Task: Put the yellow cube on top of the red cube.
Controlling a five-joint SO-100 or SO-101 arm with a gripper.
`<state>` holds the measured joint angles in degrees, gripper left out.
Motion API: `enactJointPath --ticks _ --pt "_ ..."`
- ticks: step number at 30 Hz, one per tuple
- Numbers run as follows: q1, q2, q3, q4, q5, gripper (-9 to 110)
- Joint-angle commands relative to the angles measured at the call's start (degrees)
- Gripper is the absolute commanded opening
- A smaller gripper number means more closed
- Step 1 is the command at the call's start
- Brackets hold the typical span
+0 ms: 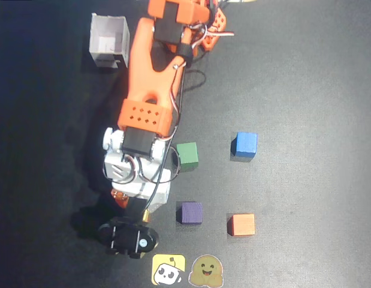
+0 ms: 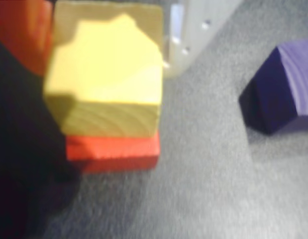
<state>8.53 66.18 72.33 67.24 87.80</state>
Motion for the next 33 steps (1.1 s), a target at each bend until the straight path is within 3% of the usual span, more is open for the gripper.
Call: enactJointPath --ticks 1,22,33 --pt "-0.35 0.62 -2.99 -0.62 0.79 23" --pt "-0.44 3.78 -1.14 -0.53 0.18 24" --pt "-0.18 23.64 19.6 -3.34 -2.81 24"
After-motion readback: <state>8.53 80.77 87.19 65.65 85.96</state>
